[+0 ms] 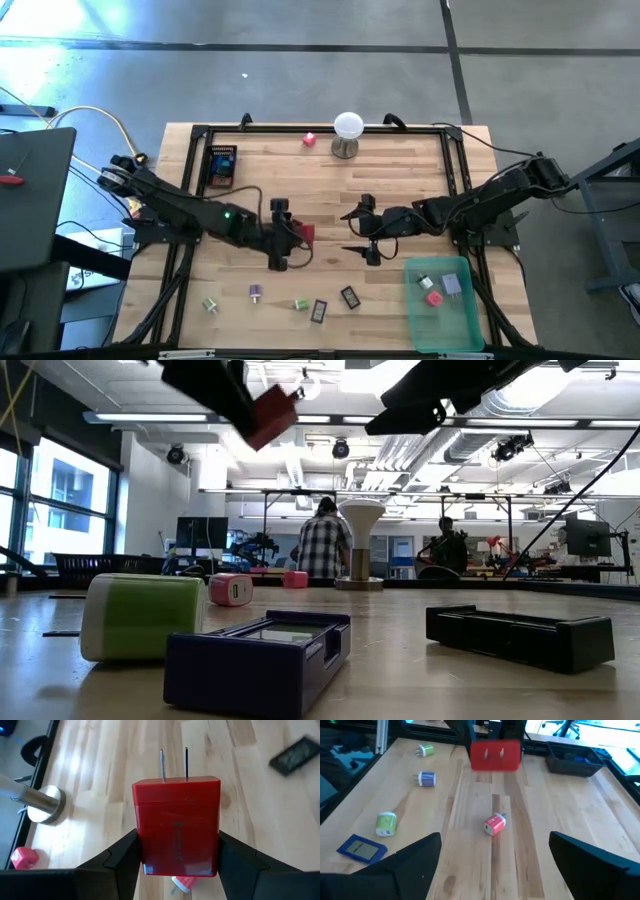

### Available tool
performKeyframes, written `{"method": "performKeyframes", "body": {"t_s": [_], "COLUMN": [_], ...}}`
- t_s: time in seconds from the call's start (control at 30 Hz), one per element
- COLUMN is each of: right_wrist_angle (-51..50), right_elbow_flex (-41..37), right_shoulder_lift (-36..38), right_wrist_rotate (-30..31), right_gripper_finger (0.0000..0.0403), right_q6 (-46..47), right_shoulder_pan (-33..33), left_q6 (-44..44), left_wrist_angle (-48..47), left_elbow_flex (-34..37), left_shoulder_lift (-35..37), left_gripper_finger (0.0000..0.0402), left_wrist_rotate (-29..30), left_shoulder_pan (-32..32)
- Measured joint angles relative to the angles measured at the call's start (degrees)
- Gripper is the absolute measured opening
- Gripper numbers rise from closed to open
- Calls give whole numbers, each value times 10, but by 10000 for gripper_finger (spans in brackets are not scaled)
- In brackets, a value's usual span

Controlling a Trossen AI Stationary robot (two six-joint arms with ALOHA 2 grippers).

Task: Pick & Place Office items
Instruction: Put the red charger adapter into the green bin

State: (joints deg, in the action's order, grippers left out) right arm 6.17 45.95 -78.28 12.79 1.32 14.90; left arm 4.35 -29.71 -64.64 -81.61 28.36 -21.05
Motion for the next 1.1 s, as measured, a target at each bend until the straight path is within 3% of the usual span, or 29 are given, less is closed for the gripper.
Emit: {"method": "performKeyframes", "body": {"t_s": [0.27,0.57,0.93,1.1], "right_wrist_angle": [-2,42,71,96], "right_elbow_flex": [0,0,0,0], "right_shoulder_lift": [0,0,0,0], "right_wrist_rotate": [8,43,132,126], "right_gripper_finger": [361,361,361,361], "right_q6": [-5,-3,-12,-15], "right_shoulder_pan": [0,14,65,73], "left_q6": [-15,-52,-79,-88], "left_wrist_angle": [14,155,267,279], "left_elbow_flex": [0,0,2,2], "left_shoulder_lift": [34,20,-26,-57], "left_gripper_finger": [201,201,201,201], "left_wrist_rotate": [-33,-294,-282,-282], "left_shoulder_pan": [46,116,133,126]}}
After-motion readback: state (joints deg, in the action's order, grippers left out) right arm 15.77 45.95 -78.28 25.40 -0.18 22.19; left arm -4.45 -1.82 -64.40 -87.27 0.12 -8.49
